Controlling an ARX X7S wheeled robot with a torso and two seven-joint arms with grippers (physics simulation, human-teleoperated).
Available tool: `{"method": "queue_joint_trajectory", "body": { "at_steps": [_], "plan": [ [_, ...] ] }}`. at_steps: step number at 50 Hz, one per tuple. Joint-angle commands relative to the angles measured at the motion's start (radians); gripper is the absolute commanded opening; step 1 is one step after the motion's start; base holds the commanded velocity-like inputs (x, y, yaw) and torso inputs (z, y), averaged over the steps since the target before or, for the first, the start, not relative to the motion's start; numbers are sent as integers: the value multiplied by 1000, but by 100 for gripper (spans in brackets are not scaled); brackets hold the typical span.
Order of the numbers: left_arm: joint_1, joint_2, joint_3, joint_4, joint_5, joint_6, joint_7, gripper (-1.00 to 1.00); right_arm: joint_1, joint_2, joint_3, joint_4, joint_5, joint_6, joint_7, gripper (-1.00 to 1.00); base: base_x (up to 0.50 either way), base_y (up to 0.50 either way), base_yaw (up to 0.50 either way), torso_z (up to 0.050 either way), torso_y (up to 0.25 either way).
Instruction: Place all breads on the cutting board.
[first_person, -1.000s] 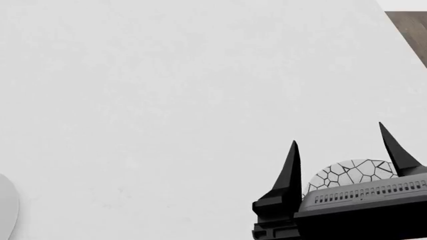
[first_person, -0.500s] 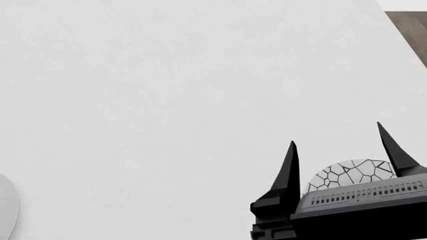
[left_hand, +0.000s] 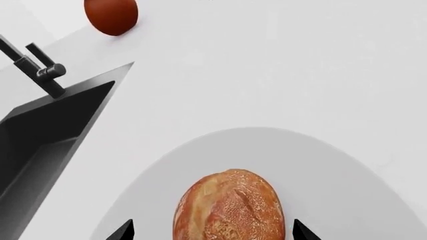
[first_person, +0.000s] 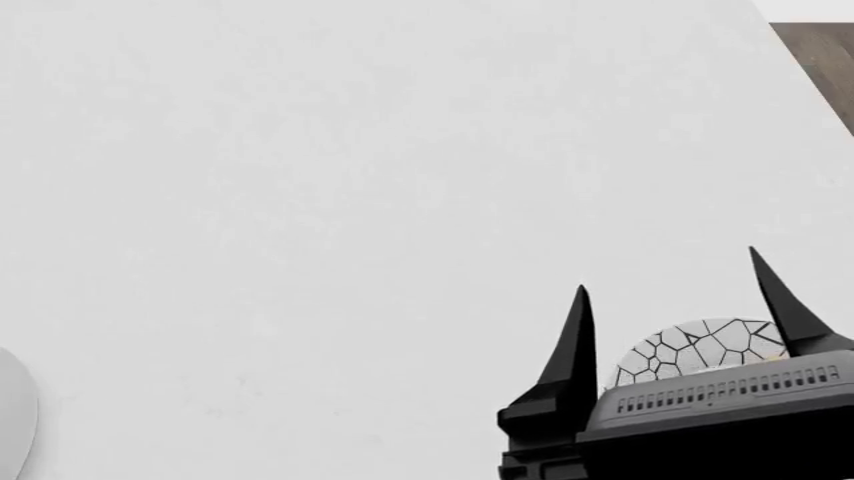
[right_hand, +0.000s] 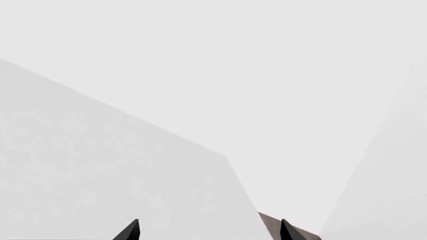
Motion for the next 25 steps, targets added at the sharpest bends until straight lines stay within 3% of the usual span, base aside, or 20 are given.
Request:
{"method": "queue_joint_trajectory", "body": {
  "at_steps": [1,25],
  "plan": [
    [-115,30,13,-32,2,-90,40,100,22,-23,6,22,-44,5,-29,100,0,0,0,0,0],
    [-121,32,91,-157,86,5,129,100,37,-39,-19,18,-102,20,-67,100,0,0,0,0,0]
  ]
}}
